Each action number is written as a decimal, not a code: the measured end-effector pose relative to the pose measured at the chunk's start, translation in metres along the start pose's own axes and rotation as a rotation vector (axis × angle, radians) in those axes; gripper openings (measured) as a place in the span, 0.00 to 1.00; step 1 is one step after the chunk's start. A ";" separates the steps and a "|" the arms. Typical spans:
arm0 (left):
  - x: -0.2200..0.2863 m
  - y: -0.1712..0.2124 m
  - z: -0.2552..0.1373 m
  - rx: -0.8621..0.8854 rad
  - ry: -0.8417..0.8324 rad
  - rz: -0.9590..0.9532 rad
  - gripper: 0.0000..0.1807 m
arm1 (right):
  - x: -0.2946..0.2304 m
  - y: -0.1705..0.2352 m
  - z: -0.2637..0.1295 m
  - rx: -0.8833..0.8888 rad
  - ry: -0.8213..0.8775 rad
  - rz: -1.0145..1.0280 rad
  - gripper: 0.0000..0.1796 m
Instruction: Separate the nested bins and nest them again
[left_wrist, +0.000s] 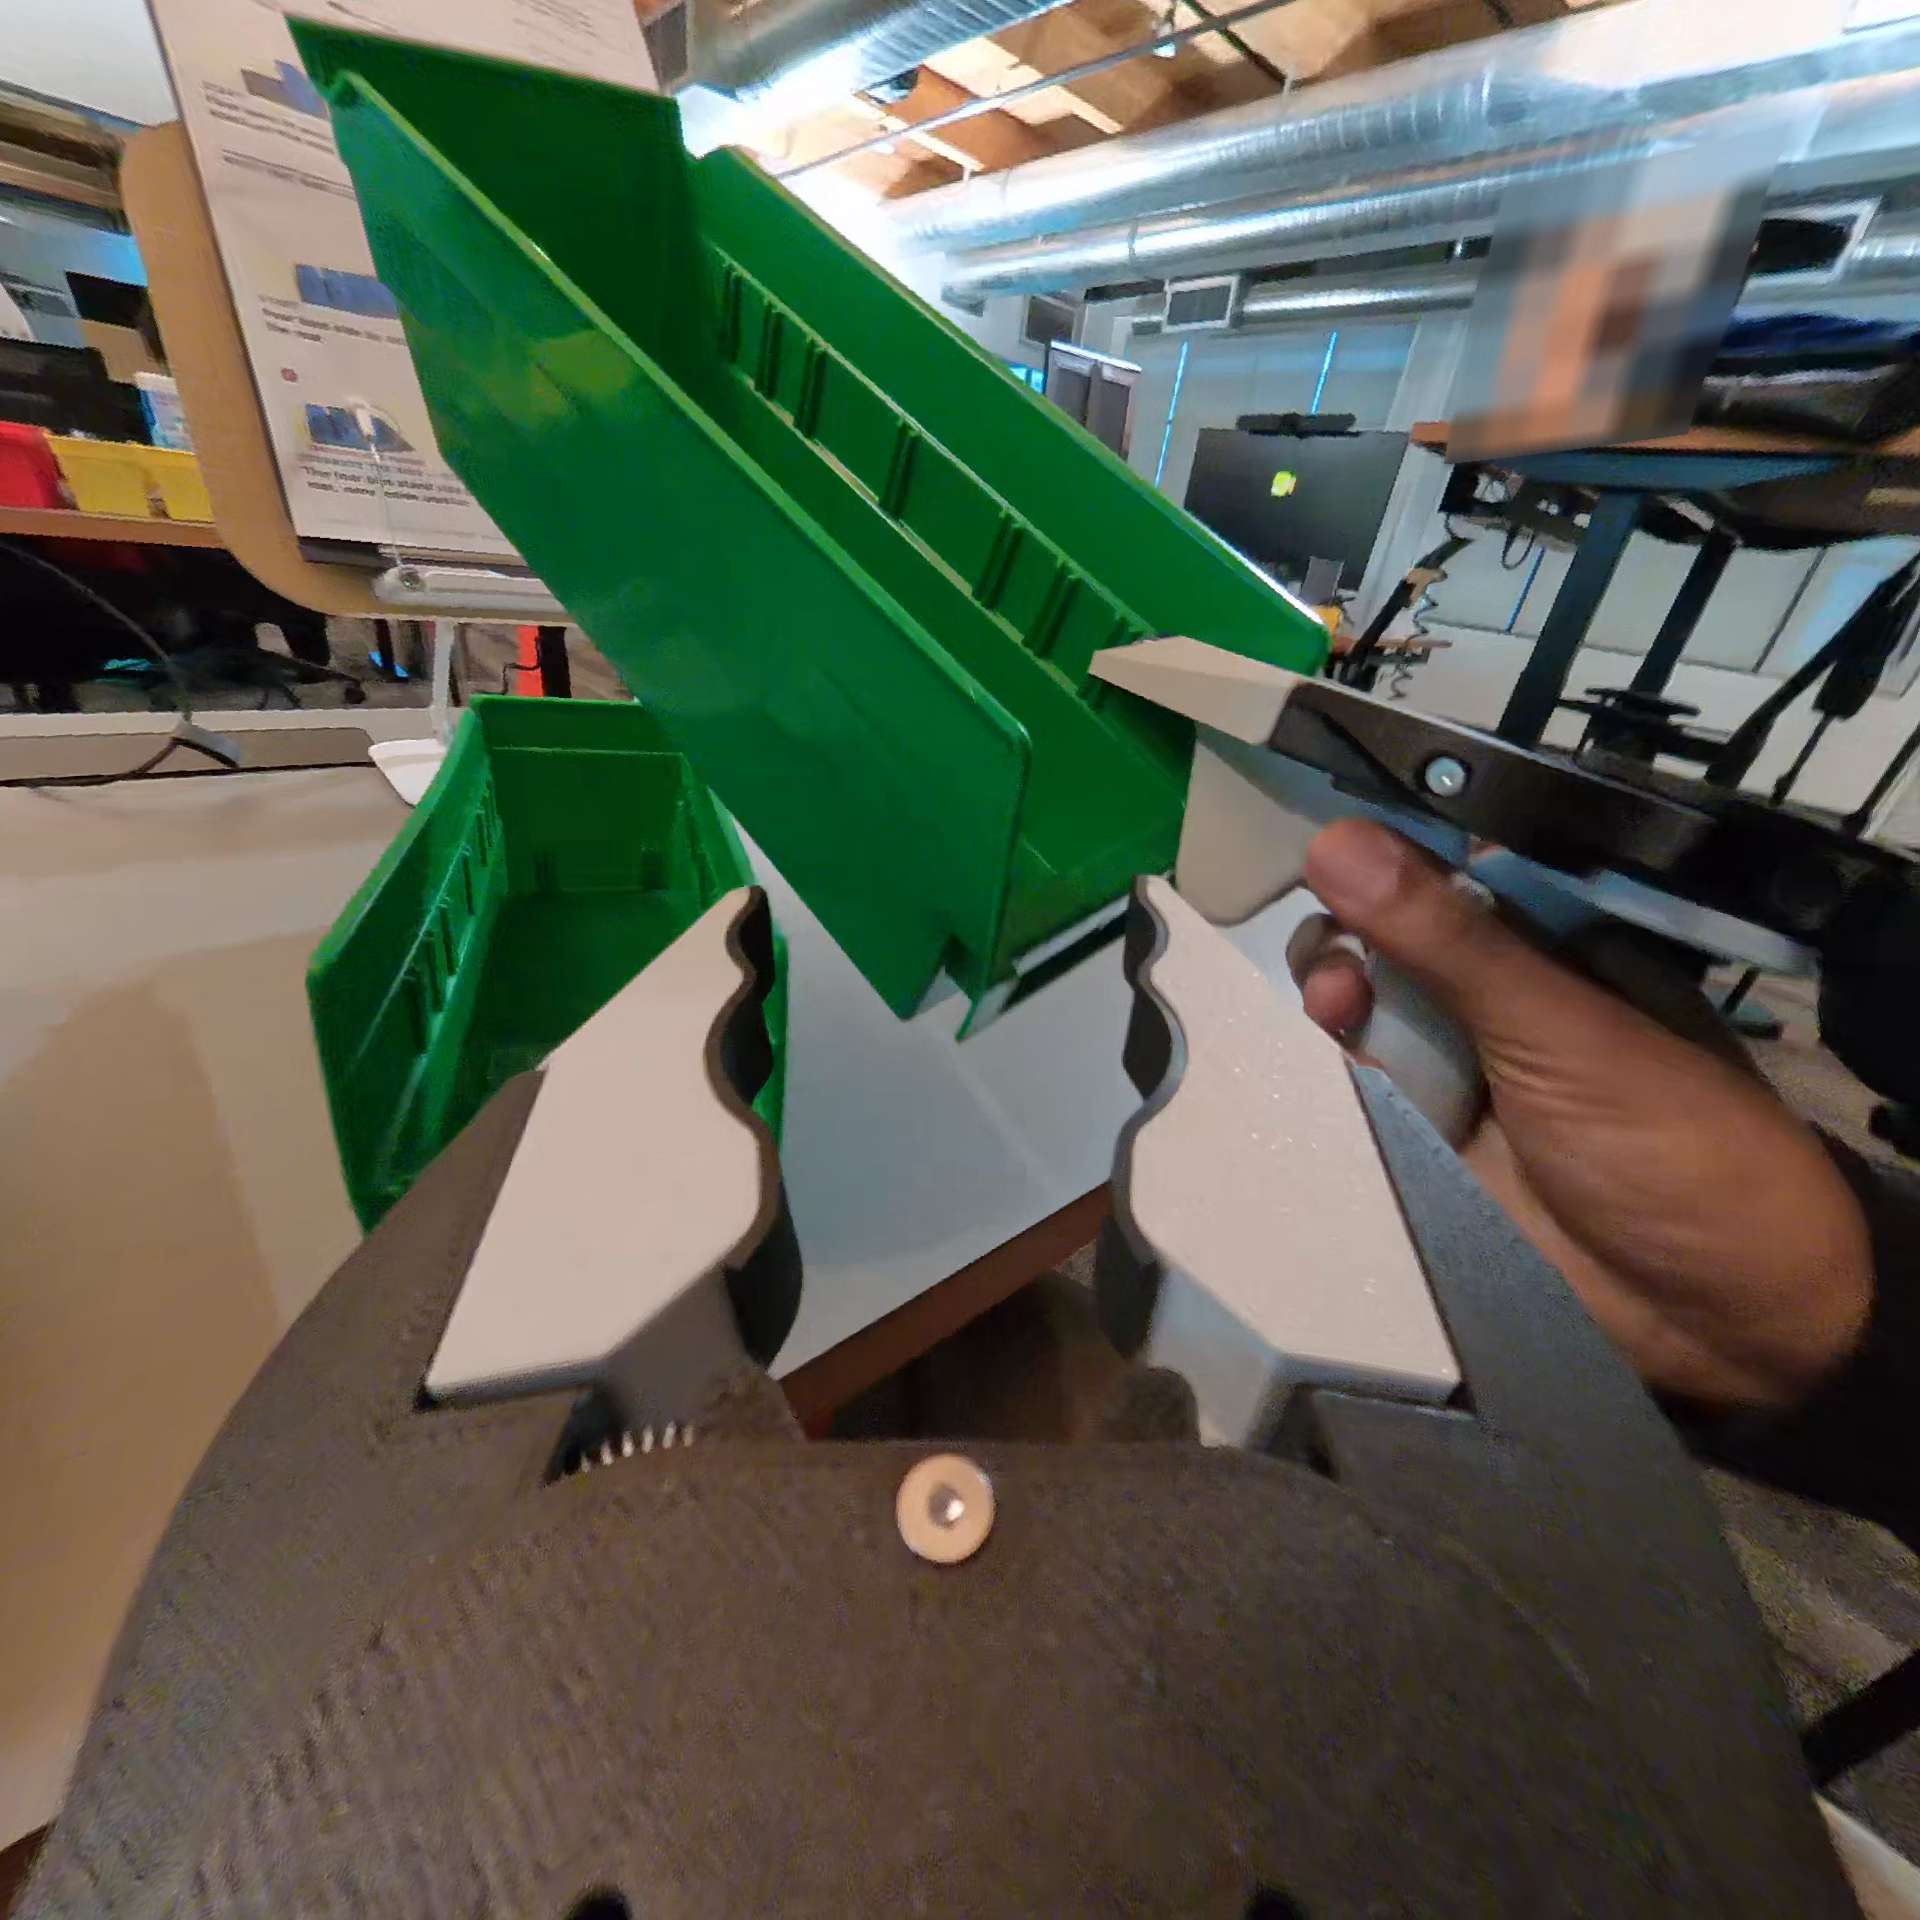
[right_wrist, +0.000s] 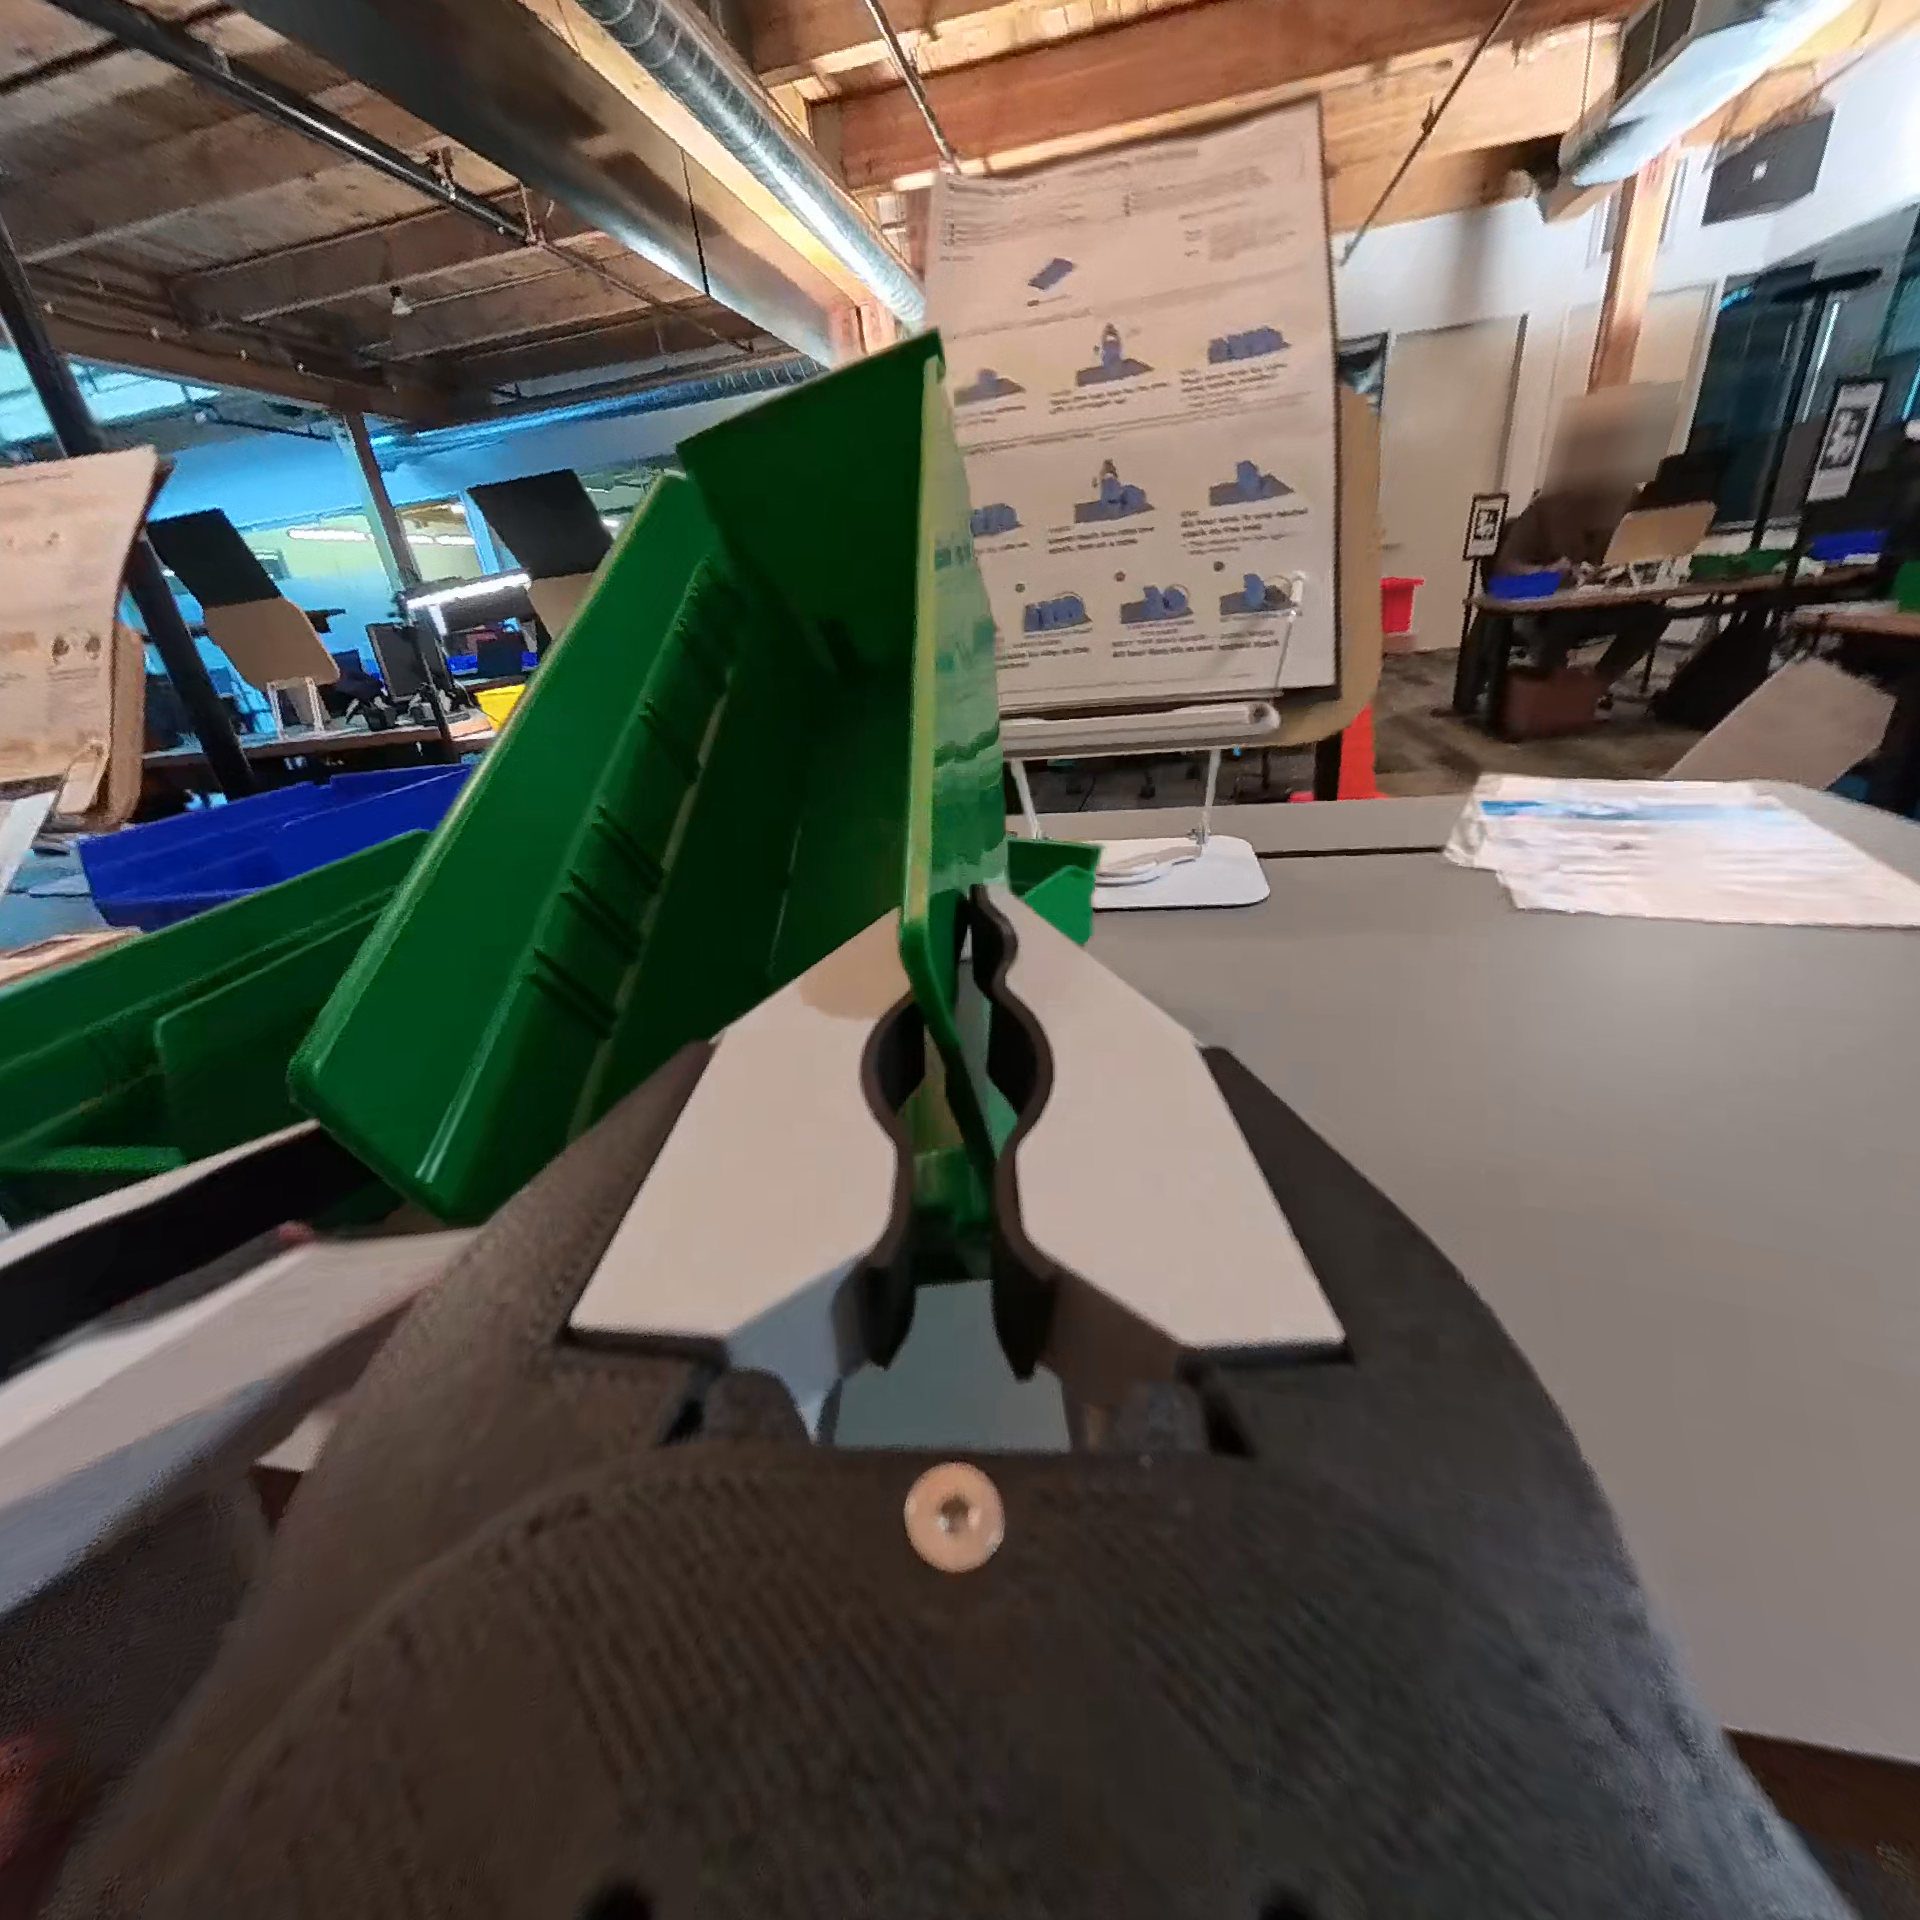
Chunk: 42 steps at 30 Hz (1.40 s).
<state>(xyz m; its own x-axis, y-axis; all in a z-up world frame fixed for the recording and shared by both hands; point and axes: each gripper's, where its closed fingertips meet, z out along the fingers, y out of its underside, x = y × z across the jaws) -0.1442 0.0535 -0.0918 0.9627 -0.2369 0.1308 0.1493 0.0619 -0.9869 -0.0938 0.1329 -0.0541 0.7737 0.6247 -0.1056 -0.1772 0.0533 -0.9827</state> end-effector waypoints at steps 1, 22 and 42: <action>-0.003 -0.002 -0.001 0.007 0.006 -0.019 0.36 | -0.007 -0.002 -0.003 0.011 -0.004 -0.025 0.01; -0.071 -0.062 -0.028 0.167 -0.163 -0.025 0.00 | -0.113 -0.018 -0.049 0.192 -0.450 -0.132 0.23; -0.274 -0.103 -0.119 0.095 -0.643 0.060 0.00 | -0.088 0.055 -0.017 -0.041 -0.435 -0.168 0.15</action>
<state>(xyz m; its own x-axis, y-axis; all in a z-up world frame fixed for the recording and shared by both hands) -0.4497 -0.0035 -0.0370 0.9087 0.3950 0.1352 0.0816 0.1495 -0.9854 -0.1618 0.0676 -0.1009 0.4614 0.8790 0.1206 -0.0403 0.1566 -0.9868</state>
